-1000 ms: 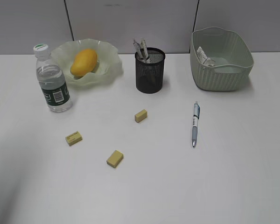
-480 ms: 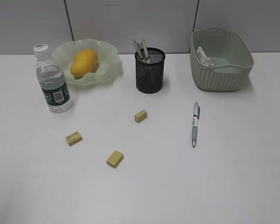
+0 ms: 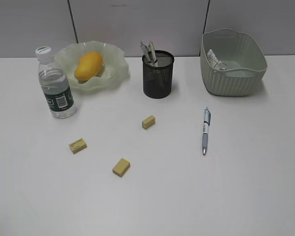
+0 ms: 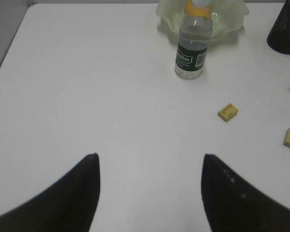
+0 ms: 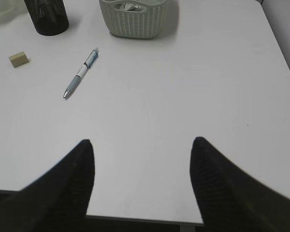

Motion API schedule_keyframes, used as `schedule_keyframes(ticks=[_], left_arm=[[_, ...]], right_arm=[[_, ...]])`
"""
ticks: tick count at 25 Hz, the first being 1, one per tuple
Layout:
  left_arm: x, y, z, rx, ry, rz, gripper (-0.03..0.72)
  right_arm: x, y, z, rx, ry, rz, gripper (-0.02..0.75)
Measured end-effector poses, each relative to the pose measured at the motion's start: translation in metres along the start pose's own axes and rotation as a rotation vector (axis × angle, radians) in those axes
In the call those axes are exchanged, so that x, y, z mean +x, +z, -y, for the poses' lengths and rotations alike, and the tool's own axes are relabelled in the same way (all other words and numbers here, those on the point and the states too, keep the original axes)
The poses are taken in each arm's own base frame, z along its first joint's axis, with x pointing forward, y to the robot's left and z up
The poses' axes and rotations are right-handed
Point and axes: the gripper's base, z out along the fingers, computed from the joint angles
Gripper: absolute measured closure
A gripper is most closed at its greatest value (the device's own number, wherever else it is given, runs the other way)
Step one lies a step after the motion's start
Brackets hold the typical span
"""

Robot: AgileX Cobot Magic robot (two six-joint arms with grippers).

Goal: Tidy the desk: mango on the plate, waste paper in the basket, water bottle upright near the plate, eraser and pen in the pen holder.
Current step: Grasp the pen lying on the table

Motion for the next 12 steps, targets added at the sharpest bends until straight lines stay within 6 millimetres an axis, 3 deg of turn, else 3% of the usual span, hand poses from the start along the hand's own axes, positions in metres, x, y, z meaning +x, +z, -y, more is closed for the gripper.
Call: schedule_keyframes(ticks=[8,12], left_arm=[[0.027,-0.013,-0.004,-0.008,0.007,0.123,0.188],[0.036,-0.010,-0.004,-0.019,0.003,0.092,0.190]], right_arm=[[0.000,0.000,0.000,0.000,0.000,0.000,0.243],[0.000,0.000,0.000,0.000,0.000,0.000,0.243]])
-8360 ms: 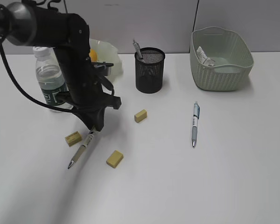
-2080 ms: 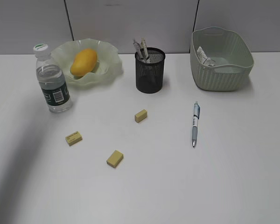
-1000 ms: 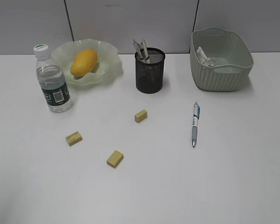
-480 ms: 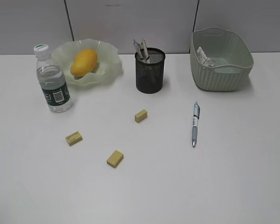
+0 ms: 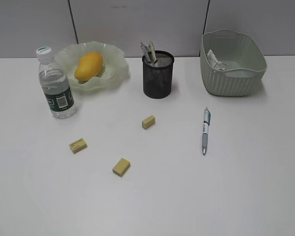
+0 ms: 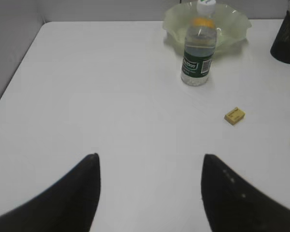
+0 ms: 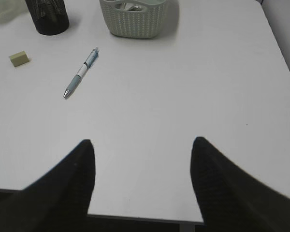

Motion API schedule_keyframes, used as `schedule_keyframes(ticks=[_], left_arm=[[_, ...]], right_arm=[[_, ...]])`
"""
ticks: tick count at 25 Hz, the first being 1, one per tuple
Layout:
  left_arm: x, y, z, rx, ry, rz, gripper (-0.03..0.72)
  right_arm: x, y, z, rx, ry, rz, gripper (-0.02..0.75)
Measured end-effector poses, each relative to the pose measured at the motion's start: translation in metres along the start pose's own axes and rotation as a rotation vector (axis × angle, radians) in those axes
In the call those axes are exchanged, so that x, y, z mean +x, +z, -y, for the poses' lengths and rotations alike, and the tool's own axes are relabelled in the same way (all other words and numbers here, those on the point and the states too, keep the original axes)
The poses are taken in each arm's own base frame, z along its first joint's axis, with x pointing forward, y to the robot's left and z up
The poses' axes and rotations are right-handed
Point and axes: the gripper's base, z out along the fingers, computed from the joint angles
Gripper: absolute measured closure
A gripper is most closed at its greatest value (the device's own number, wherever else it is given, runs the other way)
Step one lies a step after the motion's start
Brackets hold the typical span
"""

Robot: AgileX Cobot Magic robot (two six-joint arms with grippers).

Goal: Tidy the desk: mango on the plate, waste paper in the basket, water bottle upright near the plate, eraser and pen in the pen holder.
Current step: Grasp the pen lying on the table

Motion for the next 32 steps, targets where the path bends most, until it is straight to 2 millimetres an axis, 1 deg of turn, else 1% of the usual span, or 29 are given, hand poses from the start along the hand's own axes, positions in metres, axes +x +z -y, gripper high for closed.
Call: schedule_keyframes(ticks=[18,20,23,25,27,32], left_arm=[[0.0003,-0.0003,0.0001,-0.019,-0.008,0.001,0.184],[0.0003,-0.0003,0.0001,-0.019,-0.008,0.001,0.142],[0.0003,-0.0003,0.0001,-0.019,-0.008,0.000,0.048],[0.0003,-0.0003,0.0001,-0.019,-0.008,0.000,0.036],[0.0003,-0.0003,0.0001,-0.019,-0.008,0.000,0.050],[0.0003,-0.0003,0.0001,-0.019,-0.008,0.000,0.160]], right_arm=[[0.0000,0.0000,0.0000,0.000,0.000,0.000,0.243],[0.0000,0.0000,0.0000,0.000,0.000,0.000,0.244],[0.0000,0.0000,0.0000,0.000,0.000,0.000,0.244],[0.0000,0.0000,0.0000,0.000,0.000,0.000,0.244],[0.0000,0.0000,0.0000,0.000,0.000,0.000,0.244],[0.0000,0.0000,0.0000,0.000,0.000,0.000,0.244]])
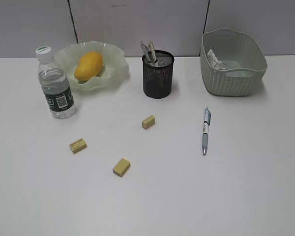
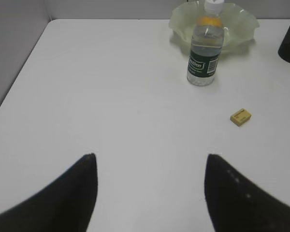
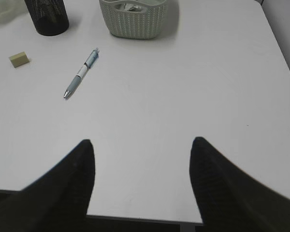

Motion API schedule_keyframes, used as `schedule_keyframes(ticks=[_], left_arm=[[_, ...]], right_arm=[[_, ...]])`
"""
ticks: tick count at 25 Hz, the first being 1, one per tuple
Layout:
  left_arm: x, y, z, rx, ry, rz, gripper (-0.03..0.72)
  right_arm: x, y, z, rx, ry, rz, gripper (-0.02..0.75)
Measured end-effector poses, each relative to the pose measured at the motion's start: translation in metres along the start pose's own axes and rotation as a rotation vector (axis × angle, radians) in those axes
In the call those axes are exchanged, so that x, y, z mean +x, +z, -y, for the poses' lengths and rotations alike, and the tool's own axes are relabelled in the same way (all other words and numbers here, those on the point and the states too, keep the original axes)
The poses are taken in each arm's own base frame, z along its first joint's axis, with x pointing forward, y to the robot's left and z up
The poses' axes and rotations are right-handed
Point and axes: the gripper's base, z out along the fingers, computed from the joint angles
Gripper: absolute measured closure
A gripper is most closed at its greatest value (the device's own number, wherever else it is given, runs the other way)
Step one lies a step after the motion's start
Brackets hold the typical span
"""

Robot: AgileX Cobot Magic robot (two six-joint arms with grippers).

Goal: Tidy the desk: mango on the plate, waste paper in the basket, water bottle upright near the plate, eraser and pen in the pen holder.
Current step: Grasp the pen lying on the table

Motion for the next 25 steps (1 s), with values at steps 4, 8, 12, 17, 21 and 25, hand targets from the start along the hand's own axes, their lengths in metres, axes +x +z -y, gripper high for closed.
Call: schedule_keyframes(ticks=[4,8,12,17,21,25], left_arm=[[0.0000,0.0000,0.0000,0.000,0.000,0.000,0.233],[0.0000,0.0000,0.0000,0.000,0.000,0.000,0.288],[0.0000,0.0000,0.0000,0.000,0.000,0.000,0.342],[0.0000,0.0000,0.0000,0.000,0.000,0.000,0.389],[0.0000,0.0000,0.0000,0.000,0.000,0.000,0.414],[0.0000,0.0000,0.0000,0.000,0.000,0.000,0.433]], right_arm=[[0.0000,0.0000,0.0000,0.000,0.000,0.000,0.244],[0.0000,0.0000,0.0000,0.000,0.000,0.000,0.244],[0.0000,0.0000,0.0000,0.000,0.000,0.000,0.244],[0.0000,0.0000,0.0000,0.000,0.000,0.000,0.244],[0.0000,0.0000,-0.0002,-0.002,0.001,0.000,0.244],[-0.0025,0.0047,-0.0006,-0.012,0.008,-0.031,0.244]])
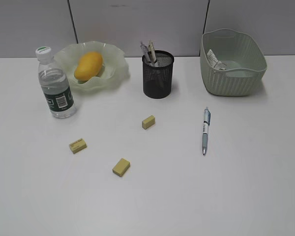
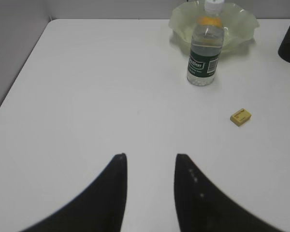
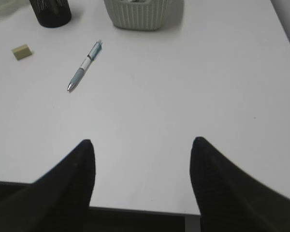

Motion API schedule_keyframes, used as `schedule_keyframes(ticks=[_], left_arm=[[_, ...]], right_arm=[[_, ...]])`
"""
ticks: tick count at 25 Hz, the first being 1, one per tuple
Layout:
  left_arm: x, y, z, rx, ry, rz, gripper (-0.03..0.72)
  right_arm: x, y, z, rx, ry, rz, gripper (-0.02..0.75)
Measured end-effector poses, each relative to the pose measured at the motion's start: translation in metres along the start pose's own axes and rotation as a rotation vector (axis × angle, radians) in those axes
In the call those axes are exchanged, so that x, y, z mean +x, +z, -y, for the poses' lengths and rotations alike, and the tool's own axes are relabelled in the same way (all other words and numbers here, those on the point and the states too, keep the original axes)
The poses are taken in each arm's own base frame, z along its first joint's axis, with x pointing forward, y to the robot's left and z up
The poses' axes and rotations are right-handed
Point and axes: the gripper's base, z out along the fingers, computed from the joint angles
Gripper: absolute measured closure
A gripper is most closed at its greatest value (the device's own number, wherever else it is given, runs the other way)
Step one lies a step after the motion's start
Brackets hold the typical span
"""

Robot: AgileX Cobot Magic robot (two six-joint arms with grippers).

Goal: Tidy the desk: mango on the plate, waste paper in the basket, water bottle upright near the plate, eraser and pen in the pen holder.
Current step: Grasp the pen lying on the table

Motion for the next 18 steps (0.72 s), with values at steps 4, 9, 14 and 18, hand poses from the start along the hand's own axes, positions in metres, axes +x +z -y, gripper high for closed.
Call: schedule_keyframes(ticks=[4,9,14,18], left_arm=[[0.000,0.000,0.000,0.000,0.000,0.000,0.437],[0.000,0.000,0.000,0.000,0.000,0.000,0.444],[0.000,0.000,0.000,-0.001,0.000,0.000,0.449],[0.000,0.000,0.000,-0.001,0.000,0.000,0.449]], right_arm=[[-0.013,0.019,0.000,-0.017,0.030,-0.134,0.244],[-0.049,0.046,0.002,-0.025,0.101,-0.276,0.244],[-0.084,0.080,0.004,-0.036,0.138,-0.363,0.244],[-0.115,0.116,0.007,-0.024,0.211,-0.474,0.244]])
